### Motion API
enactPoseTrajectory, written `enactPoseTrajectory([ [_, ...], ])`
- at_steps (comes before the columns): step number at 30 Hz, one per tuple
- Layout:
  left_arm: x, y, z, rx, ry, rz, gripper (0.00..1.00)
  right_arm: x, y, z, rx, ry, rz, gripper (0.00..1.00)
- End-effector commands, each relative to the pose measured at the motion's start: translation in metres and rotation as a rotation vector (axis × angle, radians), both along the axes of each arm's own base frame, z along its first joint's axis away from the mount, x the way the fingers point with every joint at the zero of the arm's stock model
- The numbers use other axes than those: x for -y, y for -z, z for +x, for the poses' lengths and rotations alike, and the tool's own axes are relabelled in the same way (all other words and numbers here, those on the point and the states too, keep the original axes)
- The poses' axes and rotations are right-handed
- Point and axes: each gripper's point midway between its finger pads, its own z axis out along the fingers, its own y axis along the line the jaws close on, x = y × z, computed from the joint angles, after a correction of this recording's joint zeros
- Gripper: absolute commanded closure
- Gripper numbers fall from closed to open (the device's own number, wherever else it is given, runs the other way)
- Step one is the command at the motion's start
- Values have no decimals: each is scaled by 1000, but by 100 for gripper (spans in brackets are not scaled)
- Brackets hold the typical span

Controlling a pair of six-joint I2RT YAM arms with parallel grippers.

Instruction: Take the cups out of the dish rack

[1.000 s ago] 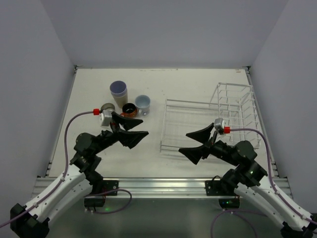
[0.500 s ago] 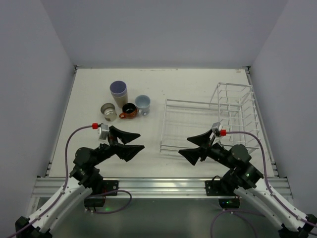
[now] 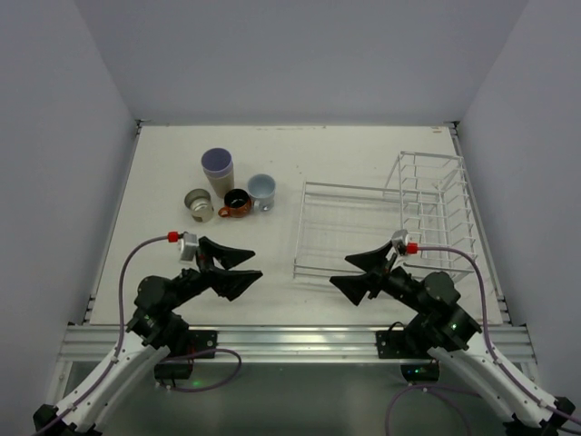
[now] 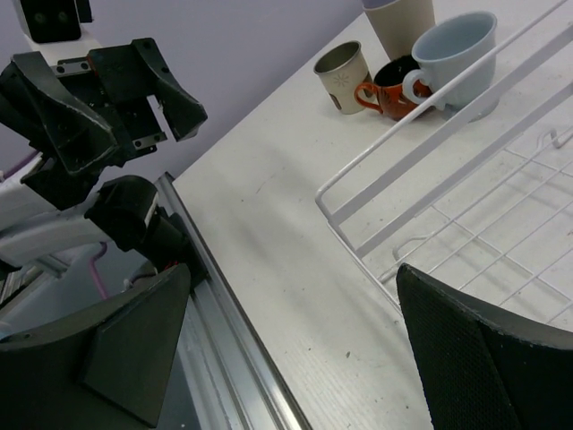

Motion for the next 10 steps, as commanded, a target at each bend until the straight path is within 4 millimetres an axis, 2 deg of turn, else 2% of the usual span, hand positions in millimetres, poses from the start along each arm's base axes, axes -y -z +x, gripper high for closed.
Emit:
enactPoseTrajectory([
  [1,0,10,0,-35,0,10,25,1,4,3,-21,24,10,1],
  [10,-3,20,-3,-47,-5,18,25,1,13,5,-39,33,14,1],
])
